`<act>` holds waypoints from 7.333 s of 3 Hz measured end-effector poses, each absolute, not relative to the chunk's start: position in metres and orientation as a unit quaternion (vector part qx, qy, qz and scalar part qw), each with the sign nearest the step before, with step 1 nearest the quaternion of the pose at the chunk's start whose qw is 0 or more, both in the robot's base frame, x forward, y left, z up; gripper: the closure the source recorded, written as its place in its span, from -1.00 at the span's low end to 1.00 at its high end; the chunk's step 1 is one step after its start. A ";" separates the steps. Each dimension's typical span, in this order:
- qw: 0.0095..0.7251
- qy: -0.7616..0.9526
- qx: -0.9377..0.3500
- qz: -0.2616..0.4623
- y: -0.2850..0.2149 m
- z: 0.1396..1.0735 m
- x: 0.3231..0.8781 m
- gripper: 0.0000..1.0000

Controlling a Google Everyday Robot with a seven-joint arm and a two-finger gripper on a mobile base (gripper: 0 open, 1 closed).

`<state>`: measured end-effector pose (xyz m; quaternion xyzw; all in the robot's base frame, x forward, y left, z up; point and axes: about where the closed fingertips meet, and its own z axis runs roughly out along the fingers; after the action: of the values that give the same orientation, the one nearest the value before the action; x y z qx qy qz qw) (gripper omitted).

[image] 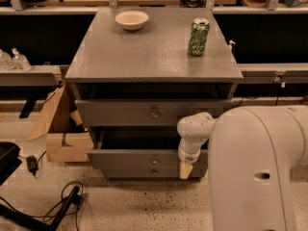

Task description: Open middle drawer

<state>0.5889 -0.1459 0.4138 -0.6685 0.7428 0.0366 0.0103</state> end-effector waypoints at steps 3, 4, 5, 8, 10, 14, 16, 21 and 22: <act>0.003 0.744 -0.668 0.040 -0.144 0.422 0.571 1.00; 0.003 0.744 -0.668 0.040 -0.144 0.426 0.571 1.00; -0.003 0.744 -0.667 0.045 -0.143 0.425 0.561 1.00; -0.003 0.744 -0.667 0.045 -0.143 0.430 0.561 1.00; -0.003 0.744 -0.667 0.045 -0.143 0.430 0.561 1.00; -0.003 0.744 -0.667 0.045 -0.143 0.431 0.561 0.51; -0.003 0.744 -0.667 0.045 -0.143 0.431 0.561 -0.39; 0.029 0.707 -0.705 0.046 -0.134 0.433 0.599 -0.94; 0.021 0.714 -0.697 0.066 -0.137 0.418 0.585 -0.49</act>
Offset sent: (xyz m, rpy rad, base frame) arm -0.0565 0.0049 0.0152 -0.0108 0.0462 -0.0182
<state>0.5854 -0.1374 0.4184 -0.6970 0.7137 0.0662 0.0213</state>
